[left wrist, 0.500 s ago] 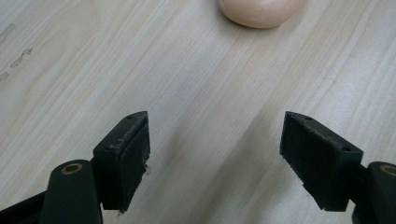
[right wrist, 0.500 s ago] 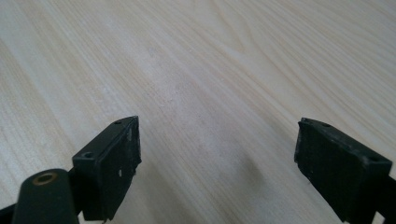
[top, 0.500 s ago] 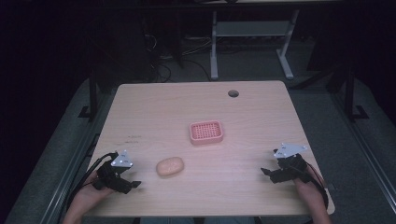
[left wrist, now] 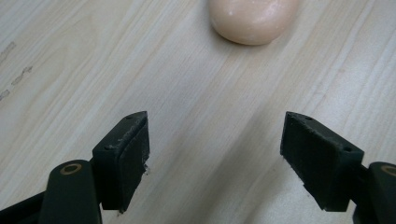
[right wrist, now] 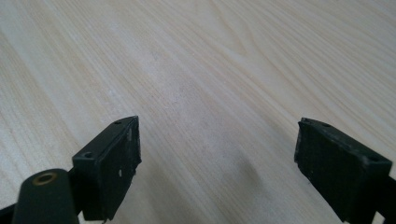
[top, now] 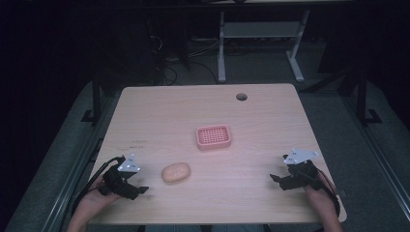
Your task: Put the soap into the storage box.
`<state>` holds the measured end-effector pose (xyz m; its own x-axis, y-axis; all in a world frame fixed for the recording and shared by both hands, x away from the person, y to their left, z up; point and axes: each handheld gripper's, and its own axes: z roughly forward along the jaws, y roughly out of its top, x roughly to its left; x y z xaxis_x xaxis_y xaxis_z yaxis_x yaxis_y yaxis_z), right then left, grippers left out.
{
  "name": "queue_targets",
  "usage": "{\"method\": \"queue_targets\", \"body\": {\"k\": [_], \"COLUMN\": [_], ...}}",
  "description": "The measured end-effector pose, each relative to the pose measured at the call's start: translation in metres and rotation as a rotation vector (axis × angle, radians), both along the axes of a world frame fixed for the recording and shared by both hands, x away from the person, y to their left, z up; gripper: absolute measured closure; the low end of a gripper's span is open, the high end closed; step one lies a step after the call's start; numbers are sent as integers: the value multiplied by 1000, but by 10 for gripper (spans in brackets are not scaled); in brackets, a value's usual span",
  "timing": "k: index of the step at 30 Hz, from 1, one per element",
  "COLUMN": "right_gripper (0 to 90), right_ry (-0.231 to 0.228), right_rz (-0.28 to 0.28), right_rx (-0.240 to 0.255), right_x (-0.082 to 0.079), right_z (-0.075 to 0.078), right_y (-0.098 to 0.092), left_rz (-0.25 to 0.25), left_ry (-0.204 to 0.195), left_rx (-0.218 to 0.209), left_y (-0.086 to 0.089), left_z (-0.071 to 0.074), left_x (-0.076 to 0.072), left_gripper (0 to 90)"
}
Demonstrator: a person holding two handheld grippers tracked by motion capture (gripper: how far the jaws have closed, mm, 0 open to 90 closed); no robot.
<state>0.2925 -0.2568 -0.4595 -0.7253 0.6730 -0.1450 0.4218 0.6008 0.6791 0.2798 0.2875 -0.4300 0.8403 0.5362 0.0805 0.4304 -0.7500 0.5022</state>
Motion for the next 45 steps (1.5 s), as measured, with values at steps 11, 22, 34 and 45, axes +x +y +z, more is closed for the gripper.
{"method": "queue_targets", "body": {"k": [11, 22, 34, 45], "right_gripper": [139, 140, 140, 140], "right_ry": [-1, -5, -14, -15], "right_rz": [0, -3, 0, 3], "right_rx": [11, 19, 19, 21], "right_x": [-1, -2, -2, -2], "right_z": [1, 2, 3, 3], "right_y": [1, -1, -2, -1], "left_rz": [-25, -60, -88, -125], "left_ry": [-3, -4, -7, 2], "left_rx": [19, 44, 68, 92], "left_y": [-11, -24, -37, -55], "left_z": [8, 14, 21, 21], "left_x": [5, 10, 15, 23], "left_gripper": [232, 224, 221, 218]}}
